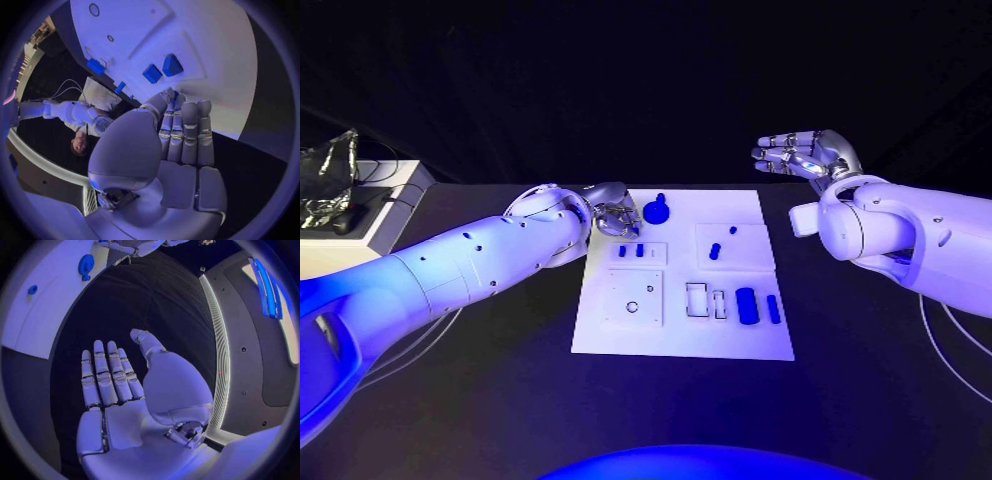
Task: Assemble the parts on the task board
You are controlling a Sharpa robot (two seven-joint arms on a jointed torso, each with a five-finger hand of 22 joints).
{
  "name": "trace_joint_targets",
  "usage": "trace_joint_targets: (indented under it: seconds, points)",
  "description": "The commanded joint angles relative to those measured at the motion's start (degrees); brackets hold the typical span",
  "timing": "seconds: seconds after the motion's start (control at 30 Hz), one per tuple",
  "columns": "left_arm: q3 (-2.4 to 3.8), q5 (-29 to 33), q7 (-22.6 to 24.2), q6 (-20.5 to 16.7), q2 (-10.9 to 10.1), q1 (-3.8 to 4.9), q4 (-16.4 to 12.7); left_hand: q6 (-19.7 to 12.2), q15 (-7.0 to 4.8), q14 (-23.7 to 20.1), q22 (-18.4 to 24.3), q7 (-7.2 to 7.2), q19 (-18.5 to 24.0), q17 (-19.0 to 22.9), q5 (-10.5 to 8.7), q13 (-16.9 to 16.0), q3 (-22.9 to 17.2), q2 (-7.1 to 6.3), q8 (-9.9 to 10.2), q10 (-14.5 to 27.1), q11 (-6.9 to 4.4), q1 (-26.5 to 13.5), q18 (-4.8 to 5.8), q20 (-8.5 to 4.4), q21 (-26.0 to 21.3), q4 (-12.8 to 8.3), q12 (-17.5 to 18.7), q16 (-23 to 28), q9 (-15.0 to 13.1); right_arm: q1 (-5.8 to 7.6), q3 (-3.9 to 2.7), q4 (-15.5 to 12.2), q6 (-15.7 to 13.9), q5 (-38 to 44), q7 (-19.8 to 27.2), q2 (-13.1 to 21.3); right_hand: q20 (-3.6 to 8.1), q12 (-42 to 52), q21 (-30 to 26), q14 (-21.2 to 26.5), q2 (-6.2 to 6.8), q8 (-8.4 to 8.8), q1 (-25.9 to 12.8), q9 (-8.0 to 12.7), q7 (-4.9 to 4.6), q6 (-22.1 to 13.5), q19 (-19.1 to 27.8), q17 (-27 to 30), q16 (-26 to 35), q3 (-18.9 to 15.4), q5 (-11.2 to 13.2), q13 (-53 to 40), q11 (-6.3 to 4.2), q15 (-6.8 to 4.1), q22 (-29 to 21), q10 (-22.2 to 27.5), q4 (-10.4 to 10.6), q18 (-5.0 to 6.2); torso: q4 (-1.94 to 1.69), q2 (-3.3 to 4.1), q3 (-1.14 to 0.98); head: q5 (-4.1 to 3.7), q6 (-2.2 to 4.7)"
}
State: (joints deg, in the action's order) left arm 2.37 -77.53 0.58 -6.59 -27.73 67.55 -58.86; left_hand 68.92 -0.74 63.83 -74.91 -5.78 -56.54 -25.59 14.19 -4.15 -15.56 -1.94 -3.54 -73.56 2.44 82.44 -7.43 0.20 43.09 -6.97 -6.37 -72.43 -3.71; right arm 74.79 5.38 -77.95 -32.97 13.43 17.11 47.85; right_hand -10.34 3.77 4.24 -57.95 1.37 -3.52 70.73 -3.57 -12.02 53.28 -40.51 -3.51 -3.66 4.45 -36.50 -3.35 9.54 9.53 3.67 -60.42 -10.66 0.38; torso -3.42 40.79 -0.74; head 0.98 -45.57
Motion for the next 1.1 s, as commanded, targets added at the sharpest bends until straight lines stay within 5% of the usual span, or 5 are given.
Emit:
trace_joint_targets:
  seconds: [0.03,0.7,1.1]
  points:
    - [-0.32,-1.2,0.1,2.2,0.4,-0.31,-0.1,0.7,-0.24,0.1,-0.8,0.0,-0.3,-0.1,0.06,-0.3,0.5,0.24,-0.3,-0.3,-0.18,0.6,-0.44,-0.04,0.2,-0.2,-0.5,-0.2,-0.2,0.02,-0.04,-0.1,0.9,0.5,0.6,0.0,-0.01,-0.3,-0.2,0.0,-0.01,0.16,-0.2,0.0,-0.17,-0.3,0.5,0.1,0.2,0.0,-0.2,0.0,0.11,0.12,-0.1,0.0,0.4,-0.37,-0.03,-0.01,0.02,-0.04,-0.09]
    - [-0.89,-1.3,-0.2,1.5,0.8,-0.33,0.3,0.1,-0.12,0.1,-0.8,-0.22,-0.4,-0.5,0.11,-0.1,0.7,0.87,-0.1,0.9,0.04,0.4,-0.11,-0.39,0.3,-1.0,-1.8,-0.1,-0.1,0.02,-0.04,-0.2,0.9,0.5,0.6,0.0,-0.03,-0.3,-0.2,0.0,0.02,0.15,-0.2,0.0,-0.16,-0.2,0.5,0.1,0.2,-0.1,-0.2,0.0,0.1,0.11,-0.1,0.0,0.6,-0.38,-0.06,-0.04,0.04,-0.09,-0.22]
    - [-0.88,-0.3,-1.0,0.8,0.4,-0.35,0.0,-8.1,0.36,-0.6,-0.9,-0.72,-0.1,-0.8,0.15,-0.1,0.0,0.03,0.0,3.0,0.6,0.3,-0.14,-0.1,0.5,-1.0,-3.3,-0.4,0.1,0.02,-0.03,-0.1,0.8,0.6,0.5,0.1,-0.04,-0.3,-0.3,0.1,0.01,0.15,-0.2,0.0,-0.16,-0.2,0.7,0.1,0.2,0.0,-0.2,0.0,0.1,0.13,-0.1,0.0,0.6,-0.37,-0.07,-0.06,0.07,-0.16,-0.28]
